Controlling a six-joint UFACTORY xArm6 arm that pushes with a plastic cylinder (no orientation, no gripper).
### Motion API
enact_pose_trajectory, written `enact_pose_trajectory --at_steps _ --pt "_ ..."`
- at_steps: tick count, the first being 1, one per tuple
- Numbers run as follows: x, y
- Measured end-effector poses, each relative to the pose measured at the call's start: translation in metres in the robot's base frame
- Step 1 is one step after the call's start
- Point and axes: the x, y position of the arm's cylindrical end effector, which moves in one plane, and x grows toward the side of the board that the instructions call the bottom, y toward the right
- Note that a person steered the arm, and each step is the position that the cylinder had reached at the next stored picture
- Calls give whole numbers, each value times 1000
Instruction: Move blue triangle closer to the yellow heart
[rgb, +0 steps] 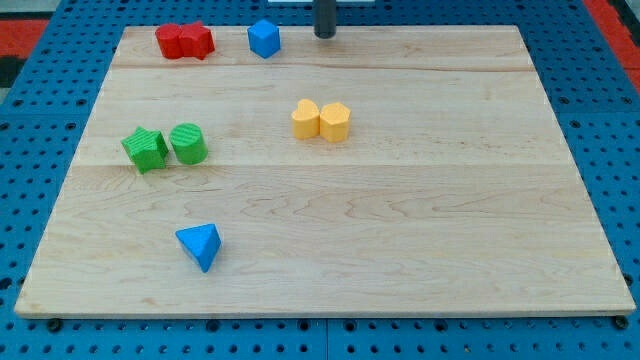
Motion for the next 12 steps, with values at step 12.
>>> enact_pose_trajectory --at_steps 12 --pt "364 -140"
